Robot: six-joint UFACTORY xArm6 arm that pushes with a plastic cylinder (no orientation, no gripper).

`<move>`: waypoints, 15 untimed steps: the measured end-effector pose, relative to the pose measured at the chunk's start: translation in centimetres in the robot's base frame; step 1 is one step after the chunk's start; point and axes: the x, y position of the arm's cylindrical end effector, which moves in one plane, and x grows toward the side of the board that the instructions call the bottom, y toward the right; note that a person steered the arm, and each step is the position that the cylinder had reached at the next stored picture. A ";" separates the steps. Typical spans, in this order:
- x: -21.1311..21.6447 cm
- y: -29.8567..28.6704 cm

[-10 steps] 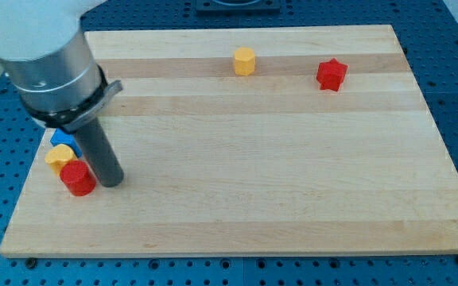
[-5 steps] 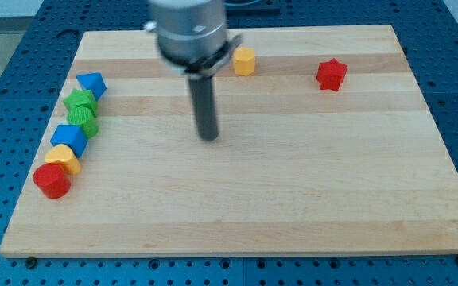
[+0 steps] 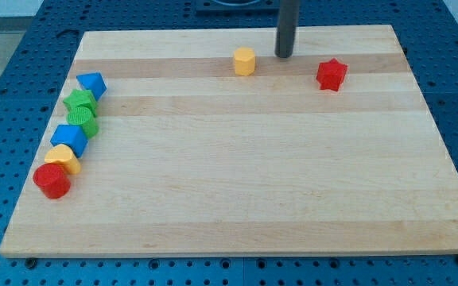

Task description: Push the yellow hexagon to the top of blue triangle

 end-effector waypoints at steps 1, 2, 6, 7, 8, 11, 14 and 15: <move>0.2 -2.1; 0.6 -1.2; 2.7 -18.1; 2.7 -23.1; 2.8 -23.7; 2.8 -27.5; 3.0 -27.8; 3.0 -28.7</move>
